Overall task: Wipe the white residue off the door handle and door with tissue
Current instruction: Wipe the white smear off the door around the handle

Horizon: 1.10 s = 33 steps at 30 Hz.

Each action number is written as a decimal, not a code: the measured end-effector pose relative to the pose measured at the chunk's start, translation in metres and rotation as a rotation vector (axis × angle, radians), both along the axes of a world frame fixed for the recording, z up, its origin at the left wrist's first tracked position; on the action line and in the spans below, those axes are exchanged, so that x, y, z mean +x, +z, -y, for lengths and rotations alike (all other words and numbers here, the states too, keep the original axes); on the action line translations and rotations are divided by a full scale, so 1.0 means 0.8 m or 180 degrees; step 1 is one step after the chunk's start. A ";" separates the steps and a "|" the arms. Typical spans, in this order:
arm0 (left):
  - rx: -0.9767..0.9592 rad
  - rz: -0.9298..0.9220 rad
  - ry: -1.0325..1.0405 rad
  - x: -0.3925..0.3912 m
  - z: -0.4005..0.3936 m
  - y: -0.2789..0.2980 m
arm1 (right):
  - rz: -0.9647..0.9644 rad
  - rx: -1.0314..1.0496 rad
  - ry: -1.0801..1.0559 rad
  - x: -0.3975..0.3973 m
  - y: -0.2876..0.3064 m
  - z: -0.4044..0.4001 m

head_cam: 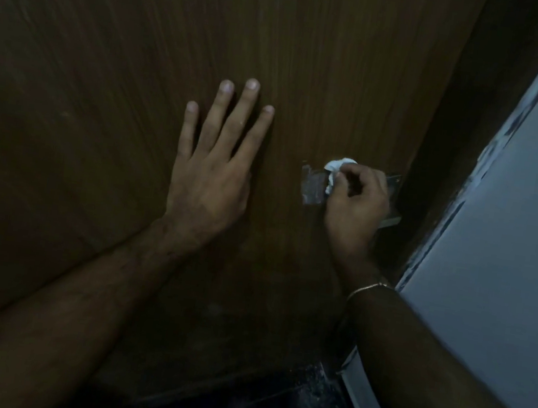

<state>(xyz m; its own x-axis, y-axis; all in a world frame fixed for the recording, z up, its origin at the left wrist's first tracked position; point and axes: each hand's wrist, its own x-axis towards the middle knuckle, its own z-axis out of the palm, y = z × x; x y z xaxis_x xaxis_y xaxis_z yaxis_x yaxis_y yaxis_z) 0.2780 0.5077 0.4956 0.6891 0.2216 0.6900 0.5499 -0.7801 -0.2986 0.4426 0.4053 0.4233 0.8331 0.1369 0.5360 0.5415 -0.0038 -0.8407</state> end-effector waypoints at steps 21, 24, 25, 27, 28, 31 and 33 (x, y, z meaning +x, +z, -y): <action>0.0122 0.0044 0.0017 0.004 -0.008 -0.006 | -0.0088 0.0334 0.0067 -0.046 0.003 -0.017; 0.0100 0.0068 0.0032 0.005 -0.006 -0.006 | -0.0037 -0.0074 0.0262 -0.064 -0.023 -0.011; 0.0108 0.0069 0.0039 0.005 -0.006 -0.006 | -0.0057 -0.0142 0.0230 -0.064 -0.030 -0.010; 0.0110 0.0067 0.0033 0.005 -0.006 -0.006 | 0.0062 -0.0286 0.0180 -0.067 -0.039 -0.015; 0.0098 0.0061 0.0031 0.004 -0.006 -0.006 | 0.0183 -0.0383 0.0237 -0.072 -0.042 -0.018; 0.0057 0.0059 0.0039 0.004 -0.005 -0.007 | 0.0300 -0.0589 0.0368 -0.084 -0.061 -0.021; 0.0054 0.0062 0.0046 0.004 -0.004 -0.005 | 0.0065 -0.0579 0.0113 -0.081 -0.069 -0.022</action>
